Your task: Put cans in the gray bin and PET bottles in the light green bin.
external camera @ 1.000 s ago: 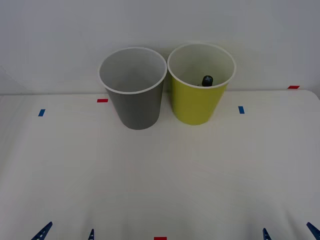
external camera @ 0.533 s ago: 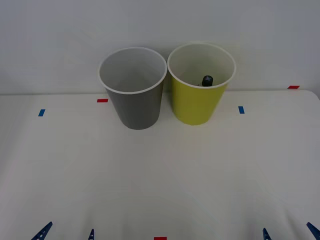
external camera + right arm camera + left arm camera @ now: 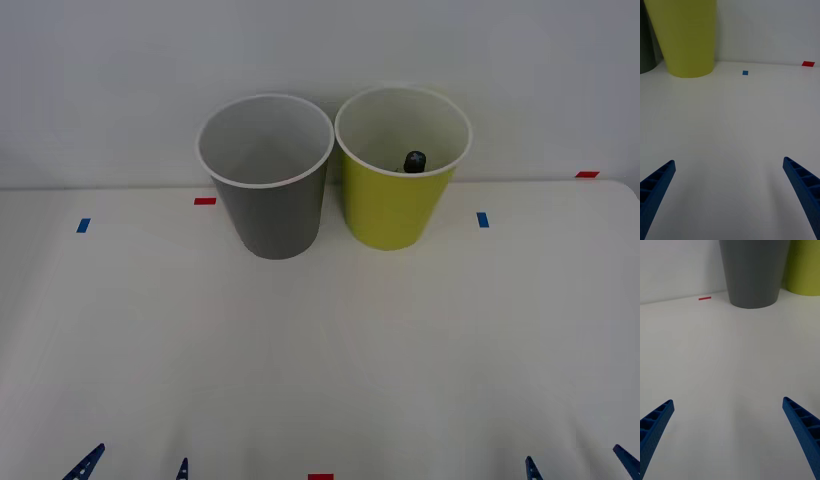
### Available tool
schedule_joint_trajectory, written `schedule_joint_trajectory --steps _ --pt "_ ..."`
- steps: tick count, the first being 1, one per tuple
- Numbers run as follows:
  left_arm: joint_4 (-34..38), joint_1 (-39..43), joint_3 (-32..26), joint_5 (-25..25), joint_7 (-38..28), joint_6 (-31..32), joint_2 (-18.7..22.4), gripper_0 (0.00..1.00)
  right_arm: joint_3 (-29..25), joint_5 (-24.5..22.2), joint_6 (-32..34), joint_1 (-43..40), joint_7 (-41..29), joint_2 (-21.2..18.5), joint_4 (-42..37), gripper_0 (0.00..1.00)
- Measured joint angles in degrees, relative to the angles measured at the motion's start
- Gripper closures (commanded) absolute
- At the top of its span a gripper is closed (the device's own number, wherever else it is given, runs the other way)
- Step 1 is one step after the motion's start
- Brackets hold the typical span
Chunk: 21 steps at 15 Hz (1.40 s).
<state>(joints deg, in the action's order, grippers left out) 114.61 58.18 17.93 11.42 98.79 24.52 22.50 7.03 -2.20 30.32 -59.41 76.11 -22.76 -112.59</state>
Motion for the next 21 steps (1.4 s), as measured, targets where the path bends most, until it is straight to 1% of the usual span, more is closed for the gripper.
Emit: schedule_joint_trajectory --steps 21 --pt "0.0 0.0 0.0 0.0 0.0 0.0 0.0 0.0 0.0 0.0 0.0 0.0 0.0 0.0 0.0 0.0"
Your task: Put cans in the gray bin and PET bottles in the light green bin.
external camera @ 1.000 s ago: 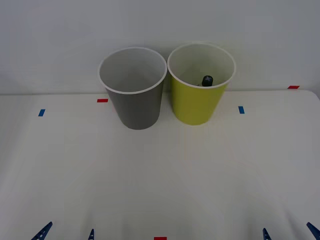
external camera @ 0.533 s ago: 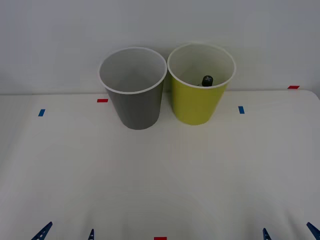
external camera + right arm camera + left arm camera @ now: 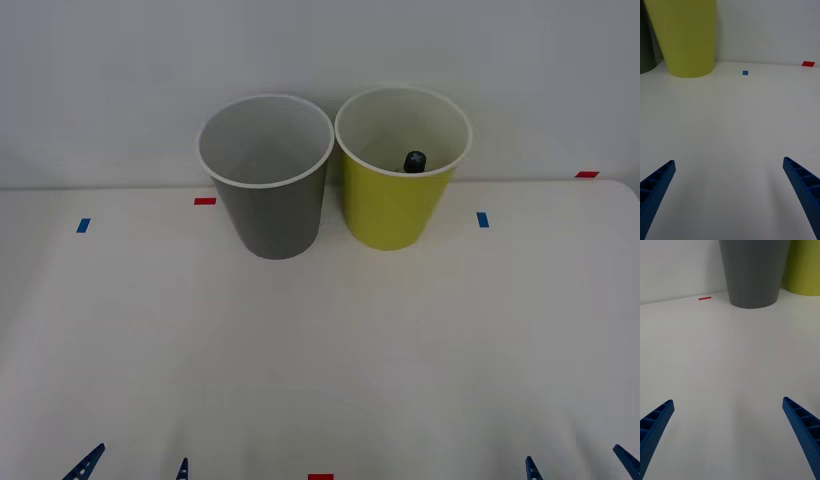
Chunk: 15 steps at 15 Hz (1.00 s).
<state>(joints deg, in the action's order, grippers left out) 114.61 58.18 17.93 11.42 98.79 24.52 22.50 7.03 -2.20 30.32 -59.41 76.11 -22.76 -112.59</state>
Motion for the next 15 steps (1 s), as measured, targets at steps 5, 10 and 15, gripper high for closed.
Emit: schedule_joint_trajectory --steps 5,10,15 --pt "0.0 0.0 0.0 0.0 0.0 0.0 0.0 0.0 0.0 0.0 0.0 0.0 0.0 0.0 0.0 0.0" --pt "0.0 0.0 0.0 0.0 0.0 0.0 0.0 0.0 0.0 0.0 0.0 0.0 0.0 0.0 0.0 0.0" --pt "0.0 0.0 0.0 0.0 0.0 0.0 0.0 0.0 0.0 0.0 0.0 0.0 0.0 0.0 0.0 0.0"
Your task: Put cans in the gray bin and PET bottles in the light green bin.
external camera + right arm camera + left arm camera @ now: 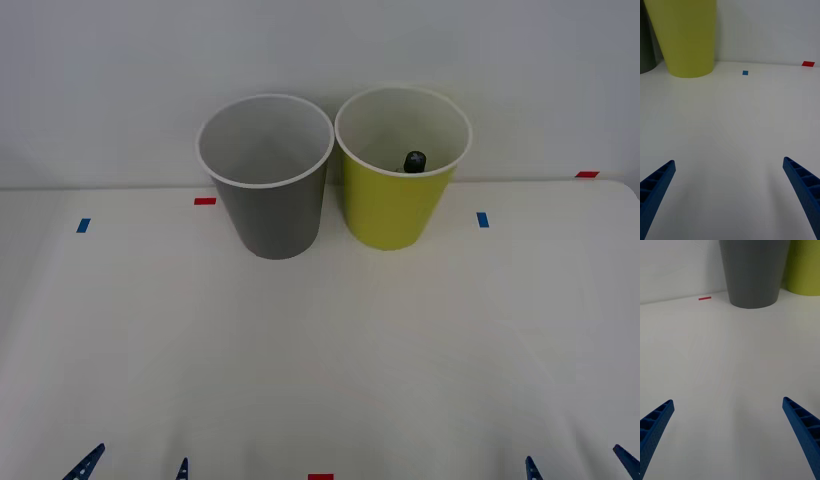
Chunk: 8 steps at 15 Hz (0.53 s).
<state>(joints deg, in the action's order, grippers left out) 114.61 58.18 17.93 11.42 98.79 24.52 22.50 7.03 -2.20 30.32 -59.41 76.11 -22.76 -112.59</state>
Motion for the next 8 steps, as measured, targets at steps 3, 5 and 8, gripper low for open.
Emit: schedule_joint_trajectory --steps 3,5,8 --pt "0.0 0.0 0.0 0.0 0.0 0.0 0.0 0.0 0.0 0.0 0.0 0.0 0.0 0.0 0.0 0.0" --pt "0.0 0.0 0.0 0.0 0.0 0.0 0.0 0.0 0.0 0.0 0.0 0.0 0.0 0.0 0.0 0.0" --pt "0.0 0.0 0.0 0.0 0.0 0.0 0.0 0.0 0.0 0.0 0.0 0.0 0.0 0.0 0.0 0.0"
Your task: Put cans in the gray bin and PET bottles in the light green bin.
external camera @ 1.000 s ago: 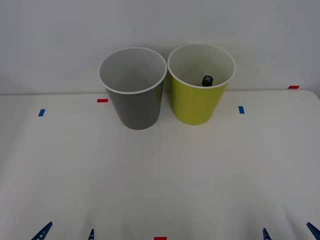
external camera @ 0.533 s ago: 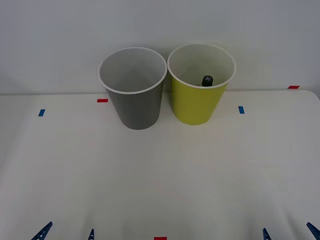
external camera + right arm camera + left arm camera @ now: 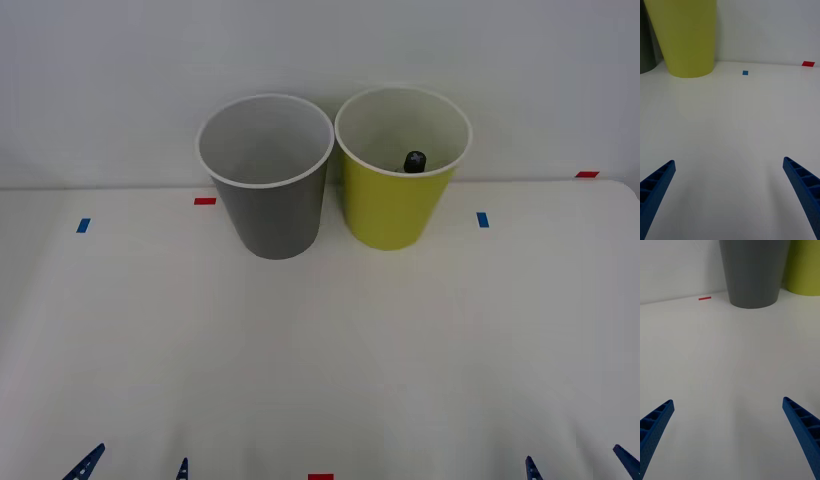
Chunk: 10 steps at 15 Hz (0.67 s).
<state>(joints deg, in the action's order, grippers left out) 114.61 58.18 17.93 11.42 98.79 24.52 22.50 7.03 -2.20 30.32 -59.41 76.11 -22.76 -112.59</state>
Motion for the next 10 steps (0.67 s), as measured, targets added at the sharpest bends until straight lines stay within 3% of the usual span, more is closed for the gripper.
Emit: schedule_joint_trajectory --steps 10 --pt "0.0 0.0 0.0 0.0 0.0 0.0 0.0 0.0 0.0 0.0 0.0 0.0 0.0 0.0 0.0 0.0"
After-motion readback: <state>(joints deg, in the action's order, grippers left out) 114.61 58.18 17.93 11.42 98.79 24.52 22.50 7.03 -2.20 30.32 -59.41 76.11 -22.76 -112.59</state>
